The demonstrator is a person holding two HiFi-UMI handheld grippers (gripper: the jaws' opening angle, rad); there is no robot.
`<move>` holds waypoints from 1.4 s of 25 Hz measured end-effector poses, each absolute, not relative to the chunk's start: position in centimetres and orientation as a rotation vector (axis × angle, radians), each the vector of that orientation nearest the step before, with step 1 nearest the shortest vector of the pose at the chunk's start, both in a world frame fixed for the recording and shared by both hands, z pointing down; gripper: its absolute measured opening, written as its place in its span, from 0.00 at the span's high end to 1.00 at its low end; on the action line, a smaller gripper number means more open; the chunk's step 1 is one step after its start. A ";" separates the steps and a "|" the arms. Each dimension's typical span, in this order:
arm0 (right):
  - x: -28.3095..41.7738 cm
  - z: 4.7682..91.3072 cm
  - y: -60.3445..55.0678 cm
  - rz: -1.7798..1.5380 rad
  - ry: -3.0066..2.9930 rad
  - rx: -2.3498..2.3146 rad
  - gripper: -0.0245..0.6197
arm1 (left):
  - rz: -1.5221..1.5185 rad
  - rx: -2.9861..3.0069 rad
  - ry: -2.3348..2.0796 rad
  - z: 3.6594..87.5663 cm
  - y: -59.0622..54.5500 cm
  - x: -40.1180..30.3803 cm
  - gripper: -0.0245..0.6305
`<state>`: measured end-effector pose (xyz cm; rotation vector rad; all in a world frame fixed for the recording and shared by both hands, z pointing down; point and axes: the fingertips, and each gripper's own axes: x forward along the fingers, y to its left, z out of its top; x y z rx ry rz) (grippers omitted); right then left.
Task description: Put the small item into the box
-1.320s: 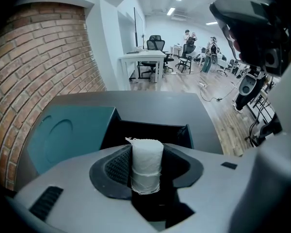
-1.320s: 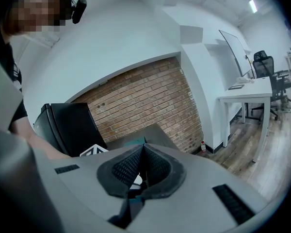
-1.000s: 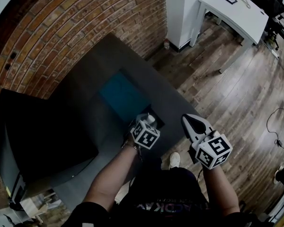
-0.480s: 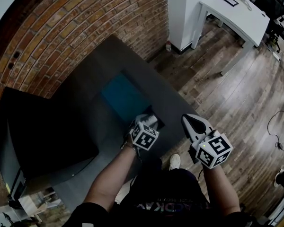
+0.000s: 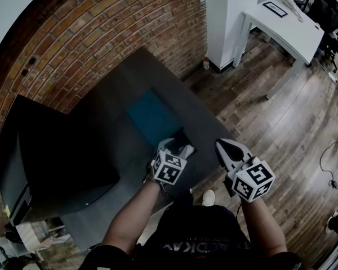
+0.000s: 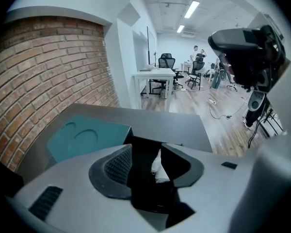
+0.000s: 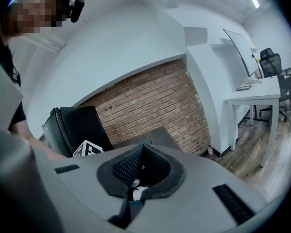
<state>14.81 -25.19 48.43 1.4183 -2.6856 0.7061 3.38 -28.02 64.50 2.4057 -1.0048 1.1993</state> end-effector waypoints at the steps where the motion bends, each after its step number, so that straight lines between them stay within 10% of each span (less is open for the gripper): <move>1: 14.7 48.3 -25.0 0.699 -2.695 1.404 0.93 | 1.182 2.404 -1.029 64.0 -27.8 3.2 0.65; 10: 13.4 46.2 -22.1 0.587 -2.774 1.252 0.93 | 0.889 2.416 -1.356 56.8 -25.1 1.2 0.89; 35: 4.8 44.4 -14.2 0.528 -2.827 1.112 0.93 | 0.404 2.514 -1.520 45.7 -12.6 -5.2 0.91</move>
